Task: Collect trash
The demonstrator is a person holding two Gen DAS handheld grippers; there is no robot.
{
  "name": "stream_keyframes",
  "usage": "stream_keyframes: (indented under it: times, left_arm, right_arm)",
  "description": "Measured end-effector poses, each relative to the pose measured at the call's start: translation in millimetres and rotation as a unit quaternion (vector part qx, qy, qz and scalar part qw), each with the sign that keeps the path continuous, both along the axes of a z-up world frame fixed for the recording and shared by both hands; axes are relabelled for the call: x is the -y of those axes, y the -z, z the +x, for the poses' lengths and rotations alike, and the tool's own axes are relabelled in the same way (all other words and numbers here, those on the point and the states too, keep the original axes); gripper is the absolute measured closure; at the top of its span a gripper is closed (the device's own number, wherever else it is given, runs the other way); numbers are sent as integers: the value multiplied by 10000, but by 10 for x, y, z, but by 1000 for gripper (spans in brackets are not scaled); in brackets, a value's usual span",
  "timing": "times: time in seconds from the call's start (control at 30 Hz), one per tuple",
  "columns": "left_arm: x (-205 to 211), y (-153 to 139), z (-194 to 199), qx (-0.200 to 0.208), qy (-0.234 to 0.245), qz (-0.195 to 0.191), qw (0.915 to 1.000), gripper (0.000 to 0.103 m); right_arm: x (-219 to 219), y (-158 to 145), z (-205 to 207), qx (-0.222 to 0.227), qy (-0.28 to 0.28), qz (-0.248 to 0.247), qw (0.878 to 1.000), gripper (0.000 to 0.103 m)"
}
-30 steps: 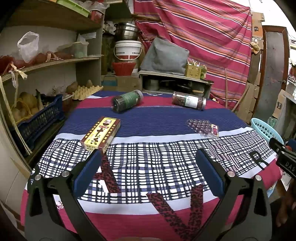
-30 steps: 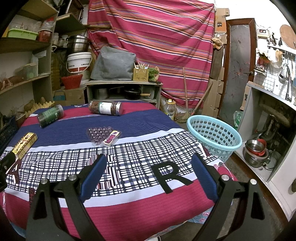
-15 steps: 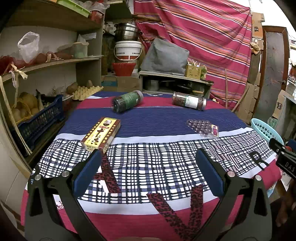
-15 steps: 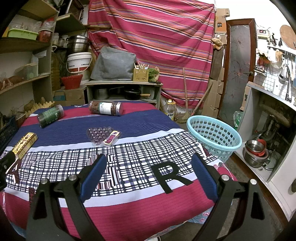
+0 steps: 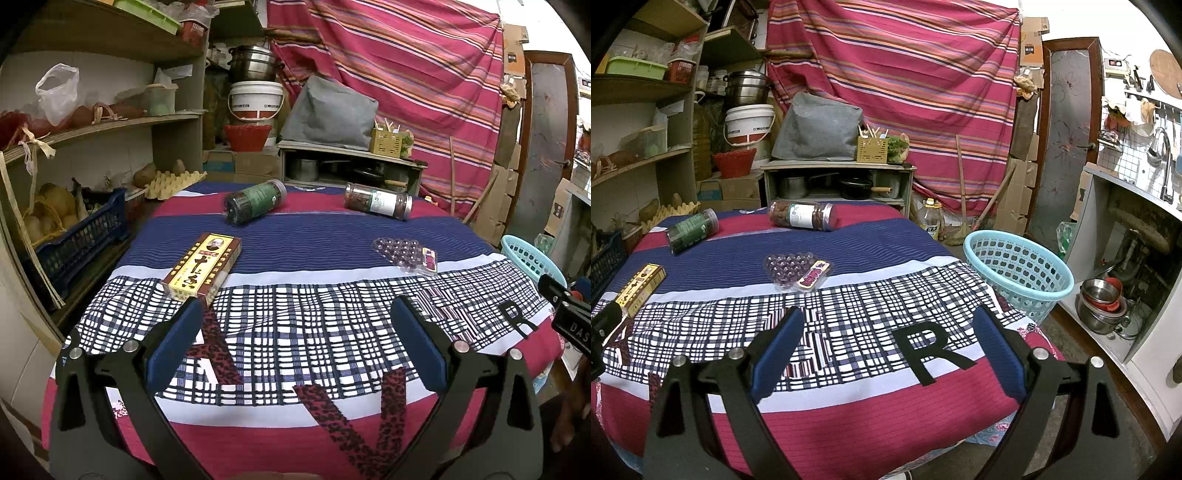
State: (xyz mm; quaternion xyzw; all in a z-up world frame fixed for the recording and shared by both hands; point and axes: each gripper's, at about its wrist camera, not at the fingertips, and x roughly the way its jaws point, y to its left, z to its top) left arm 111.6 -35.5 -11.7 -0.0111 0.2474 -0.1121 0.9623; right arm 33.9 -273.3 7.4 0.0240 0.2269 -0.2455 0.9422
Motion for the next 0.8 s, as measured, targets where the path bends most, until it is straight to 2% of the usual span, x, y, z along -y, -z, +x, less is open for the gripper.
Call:
stream_keyframes:
  times: [0.33, 0.53, 0.8]
  left_arm:
    - [5, -3, -3, -8, 8, -2, 10000, 5]
    - [32, -38, -22, 72, 38, 126, 9999, 5]
    - [-22, -46, 13, 8, 23, 51, 10000, 5]
  right_arm:
    - [-7, 0, -2, 2, -1, -3, 10000, 12]
    - [-13, 0, 5, 1, 2, -6, 10000, 12]
    - [-19, 1, 4, -1, 1, -12, 10000, 12]
